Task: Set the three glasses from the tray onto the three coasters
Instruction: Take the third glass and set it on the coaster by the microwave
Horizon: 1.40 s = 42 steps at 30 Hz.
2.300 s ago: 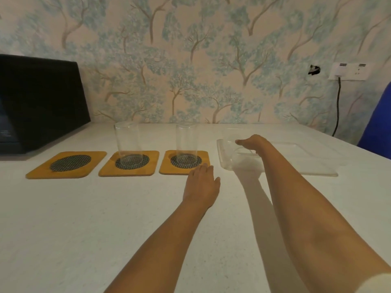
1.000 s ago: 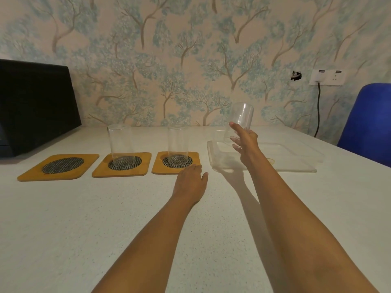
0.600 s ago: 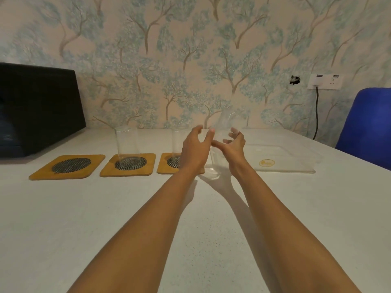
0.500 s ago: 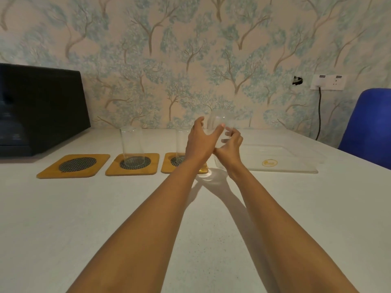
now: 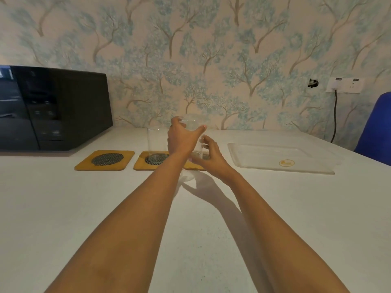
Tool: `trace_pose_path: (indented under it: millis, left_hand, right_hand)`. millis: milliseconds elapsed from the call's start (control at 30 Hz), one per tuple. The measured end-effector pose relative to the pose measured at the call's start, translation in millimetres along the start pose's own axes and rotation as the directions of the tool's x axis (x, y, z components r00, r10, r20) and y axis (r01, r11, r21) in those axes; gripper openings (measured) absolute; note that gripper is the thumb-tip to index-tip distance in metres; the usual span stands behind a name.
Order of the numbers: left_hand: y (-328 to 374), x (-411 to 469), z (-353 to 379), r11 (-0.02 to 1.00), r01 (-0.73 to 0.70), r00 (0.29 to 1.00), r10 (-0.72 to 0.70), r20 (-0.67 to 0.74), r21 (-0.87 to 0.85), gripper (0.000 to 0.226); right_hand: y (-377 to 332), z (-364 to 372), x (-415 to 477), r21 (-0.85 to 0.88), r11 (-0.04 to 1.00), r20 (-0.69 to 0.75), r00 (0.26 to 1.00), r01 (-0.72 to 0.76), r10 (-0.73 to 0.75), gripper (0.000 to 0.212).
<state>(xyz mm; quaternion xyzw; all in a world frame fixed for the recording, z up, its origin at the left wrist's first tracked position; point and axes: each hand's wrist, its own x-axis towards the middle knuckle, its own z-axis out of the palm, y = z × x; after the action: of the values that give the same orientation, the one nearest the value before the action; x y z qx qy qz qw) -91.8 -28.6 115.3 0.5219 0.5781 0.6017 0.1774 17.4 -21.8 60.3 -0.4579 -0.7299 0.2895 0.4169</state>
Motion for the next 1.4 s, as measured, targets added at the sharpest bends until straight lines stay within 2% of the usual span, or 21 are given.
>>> trace_pose_path:
  millis: [100, 200, 367, 467, 500, 633, 767, 1067, 1400]
  left_hand:
    - [-6.0, 8.1, -24.5, 1.000, 0.017, 0.998, -0.017, -0.052, -0.010, 0.073]
    - [-14.0, 15.1, -46.2, 1.000, 0.014, 0.997, -0.013, -0.082, 0.011, 0.071]
    - [-29.2, 26.3, -79.6, 0.998, 0.052, 0.989, -0.049, -0.138, 0.022, 0.072]
    - [-40.7, 35.9, -98.7, 0.997, 0.070, 0.982, -0.064, -0.180, 0.029, 0.075]
    - [-44.9, 39.5, -105.0, 0.997, 0.076, 0.979, -0.069, -0.192, 0.030, 0.076]
    - [-62.2, 53.9, -126.7, 0.993, 0.113, 0.963, -0.102, -0.250, 0.028, 0.078]
    - [-79.3, 66.0, -140.1, 0.992, 0.123, 0.949, -0.118, -0.294, -0.002, 0.079]
    - [-103.3, 95.9, -155.6, 0.994, 0.107, 0.949, -0.111, -0.296, -0.030, 0.076]
    - [-125.1, 121.7, -163.5, 0.995, 0.083, 0.952, -0.062, -0.299, 0.058, 0.076]
  right_hand:
    - [-1.0, 19.1, 0.0, -0.040, 0.999, 0.043, 0.999, -0.033, 0.034, 0.072]
    - [-7.0, 42.8, 2.6, -0.153, 0.987, 0.021, 0.999, -0.040, 0.044, 0.061]
    - [-18.9, 92.8, -3.7, -0.206, 0.978, -0.052, 0.998, -0.032, 0.022, 0.057]
    - [-24.0, 114.0, 5.9, -0.478, 0.878, -0.010, 1.000, -0.018, 0.015, 0.053]
    - [-27.4, 118.3, 10.2, -0.502, 0.864, 0.007, 0.999, -0.031, 0.040, 0.053]
    - [-30.8, 137.9, 13.4, -0.521, 0.849, 0.035, 0.991, -0.090, 0.127, 0.059]
    - [-22.9, 151.6, 13.3, -0.589, 0.803, 0.027, 0.992, -0.086, 0.126, 0.058]
    - [-21.2, 155.7, 15.5, -0.690, 0.721, 0.076, 0.984, -0.063, 0.158, 0.060]
    - [-18.1, 157.6, 14.3, -0.696, 0.715, 0.066, 0.986, -0.064, 0.153, 0.061]
